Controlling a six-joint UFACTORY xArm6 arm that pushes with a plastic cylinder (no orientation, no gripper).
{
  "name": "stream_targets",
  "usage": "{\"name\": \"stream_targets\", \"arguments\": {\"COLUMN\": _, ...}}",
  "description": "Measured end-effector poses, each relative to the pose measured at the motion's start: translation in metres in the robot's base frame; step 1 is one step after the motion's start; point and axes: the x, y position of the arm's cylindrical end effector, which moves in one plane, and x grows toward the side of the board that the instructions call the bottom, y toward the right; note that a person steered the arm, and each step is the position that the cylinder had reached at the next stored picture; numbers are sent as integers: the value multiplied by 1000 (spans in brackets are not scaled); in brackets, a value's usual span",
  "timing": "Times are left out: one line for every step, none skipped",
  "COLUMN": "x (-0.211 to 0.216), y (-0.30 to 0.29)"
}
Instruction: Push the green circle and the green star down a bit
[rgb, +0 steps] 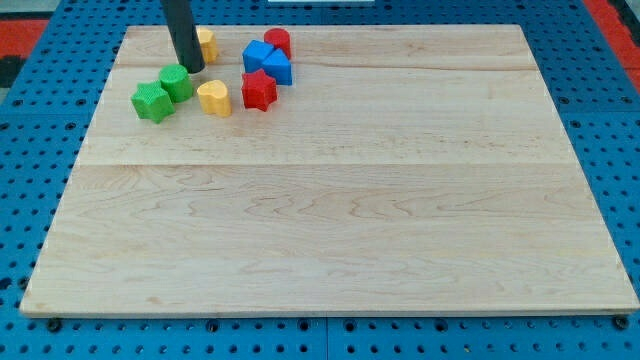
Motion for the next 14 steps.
{"name": "stream_targets", "arguments": {"x": -45, "y": 4}}
{"name": "stream_targets", "arguments": {"x": -57, "y": 15}}
{"name": "stream_targets", "arguments": {"x": -55, "y": 57}}
{"name": "stream_targets", "arguments": {"x": -55, "y": 66}}
{"name": "stream_targets", "arguments": {"x": -55, "y": 66}}
{"name": "stream_targets", "arguments": {"x": -55, "y": 56}}
{"name": "stream_targets", "arguments": {"x": -55, "y": 41}}
{"name": "stream_targets", "arguments": {"x": -55, "y": 25}}
{"name": "stream_targets", "arguments": {"x": -56, "y": 18}}
{"name": "stream_targets", "arguments": {"x": -56, "y": 10}}
{"name": "stream_targets", "arguments": {"x": -56, "y": -2}}
{"name": "stream_targets", "arguments": {"x": -56, "y": -15}}
{"name": "stream_targets", "arguments": {"x": -56, "y": -21}}
{"name": "stream_targets", "arguments": {"x": -56, "y": -21}}
